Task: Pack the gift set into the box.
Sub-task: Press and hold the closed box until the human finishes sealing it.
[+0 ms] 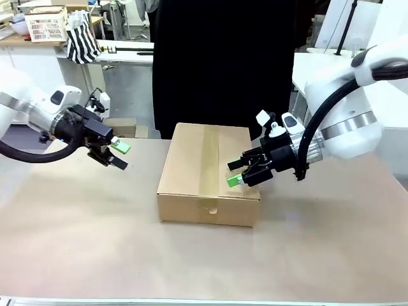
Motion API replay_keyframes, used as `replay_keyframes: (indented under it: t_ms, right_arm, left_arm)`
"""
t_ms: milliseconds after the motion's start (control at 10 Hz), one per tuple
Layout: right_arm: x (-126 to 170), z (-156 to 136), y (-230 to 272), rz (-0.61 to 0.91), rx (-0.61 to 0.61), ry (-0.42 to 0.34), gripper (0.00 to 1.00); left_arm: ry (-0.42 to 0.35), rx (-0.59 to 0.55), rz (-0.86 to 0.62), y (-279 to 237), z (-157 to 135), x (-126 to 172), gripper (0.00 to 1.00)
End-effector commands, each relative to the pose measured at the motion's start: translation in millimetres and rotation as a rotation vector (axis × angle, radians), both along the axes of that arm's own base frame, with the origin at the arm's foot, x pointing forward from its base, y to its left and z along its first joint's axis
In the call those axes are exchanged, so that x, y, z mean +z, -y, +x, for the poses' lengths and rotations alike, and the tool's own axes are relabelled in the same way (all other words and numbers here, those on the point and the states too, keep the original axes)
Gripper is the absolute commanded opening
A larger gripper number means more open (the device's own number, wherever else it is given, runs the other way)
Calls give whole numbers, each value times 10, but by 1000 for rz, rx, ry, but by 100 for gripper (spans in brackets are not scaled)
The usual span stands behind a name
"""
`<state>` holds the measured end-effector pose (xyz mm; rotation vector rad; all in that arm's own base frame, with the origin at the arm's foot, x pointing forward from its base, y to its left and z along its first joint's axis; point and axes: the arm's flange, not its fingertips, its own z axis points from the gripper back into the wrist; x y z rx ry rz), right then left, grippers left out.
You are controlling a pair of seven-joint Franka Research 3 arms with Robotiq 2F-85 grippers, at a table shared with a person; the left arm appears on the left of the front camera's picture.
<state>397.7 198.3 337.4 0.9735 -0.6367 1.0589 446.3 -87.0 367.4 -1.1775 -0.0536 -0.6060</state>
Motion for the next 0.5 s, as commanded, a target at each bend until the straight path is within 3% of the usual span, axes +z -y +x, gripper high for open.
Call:
replay_keyframes:
  t_ms: [0,200,300,400]
  right_arm:
    - [533,-135,257,172,-171,-320,100]
    - [892,-497,732,338,-307,-527,100]
    - [911,-706,1106,306,-414,-563,100]
    - [803,-902,1498,289,-495,-651,100]
  left_arm:
    - [14,-11,-41,-32,9,-28,100]
    - [14,-11,-41,-32,9,-28,100]
    - [14,-11,-41,-32,9,-28,100]
    - [14,-11,-41,-32,9,-28,100]
